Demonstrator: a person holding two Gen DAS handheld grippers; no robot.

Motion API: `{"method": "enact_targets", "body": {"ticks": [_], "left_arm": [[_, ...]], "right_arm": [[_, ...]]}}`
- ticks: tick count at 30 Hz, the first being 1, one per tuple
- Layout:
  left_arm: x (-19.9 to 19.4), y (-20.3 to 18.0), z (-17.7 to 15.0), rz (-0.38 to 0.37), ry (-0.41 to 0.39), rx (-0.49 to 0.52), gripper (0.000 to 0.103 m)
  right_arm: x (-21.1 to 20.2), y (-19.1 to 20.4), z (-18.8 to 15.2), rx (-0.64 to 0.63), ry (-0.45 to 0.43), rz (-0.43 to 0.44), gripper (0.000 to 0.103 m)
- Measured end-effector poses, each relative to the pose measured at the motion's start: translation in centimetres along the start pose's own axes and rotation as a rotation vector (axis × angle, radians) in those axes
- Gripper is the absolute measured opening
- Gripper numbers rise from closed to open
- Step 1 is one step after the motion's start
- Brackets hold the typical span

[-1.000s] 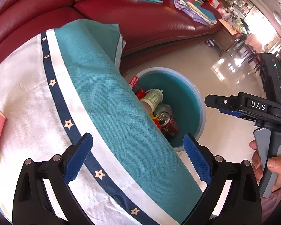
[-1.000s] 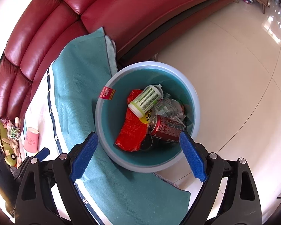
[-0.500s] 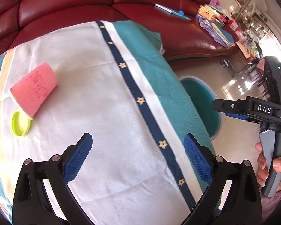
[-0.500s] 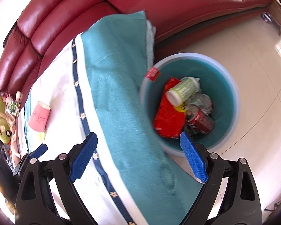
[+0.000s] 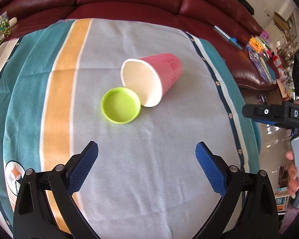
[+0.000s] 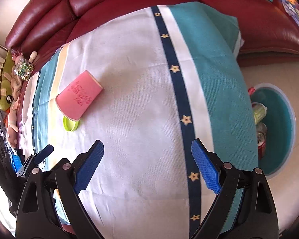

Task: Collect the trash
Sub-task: 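Grasp the pink paper cup with the right tool while the left tool grasps the yellow-green lid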

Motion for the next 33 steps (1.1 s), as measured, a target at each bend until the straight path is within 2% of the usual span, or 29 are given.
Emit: {"method": "enact_targets", "body": {"ticks": [4, 12, 21, 26, 27, 31, 33], "left_arm": [[0.2, 2.5, 0.2, 0.013, 0.004, -0.027, 0.098], [1.4, 4.4, 0.8, 0.018, 0.02, -0.036, 0.098], [2.4, 5.5, 0.5, 0.015, 0.04, -0.021, 0.098], [2.6, 6.3, 0.8, 0.02, 0.046, -0.024, 0.098], [2.6, 6.5, 0.9, 0.021, 0.046, -0.026, 0.098], [2.8, 6.5, 1.1, 0.022, 0.046, -0.022, 0.098], [2.8, 6.3, 1.2, 0.017, 0.047, -0.016, 0.098]], "right_arm": [[1.0, 3.3, 2.4, -0.019, 0.003, -0.034, 0.086], [3.7, 6.6, 6.5, 0.097, 0.075, 0.012, 0.086], [7.9, 9.5, 6.9, 0.231, 0.146, 0.09, 0.085], [9.5, 10.6, 6.7, 0.258, 0.152, 0.143, 0.075], [9.7, 10.9, 6.7, 0.243, 0.15, 0.14, 0.069], [9.7, 11.9, 6.9, 0.177, 0.133, 0.112, 0.067], [9.4, 12.0, 7.1, 0.133, 0.112, 0.07, 0.064]]}}
Point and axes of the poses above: each gripper's, at about its wrist camera, not at the fingertips, and x roughly the way its jaws point, y to its left, z to its top, the point moved 5 cm from there along x, roughly the way its jaws point, and after that the axes turned 3 degrees about -z, right-handed, at the moved point
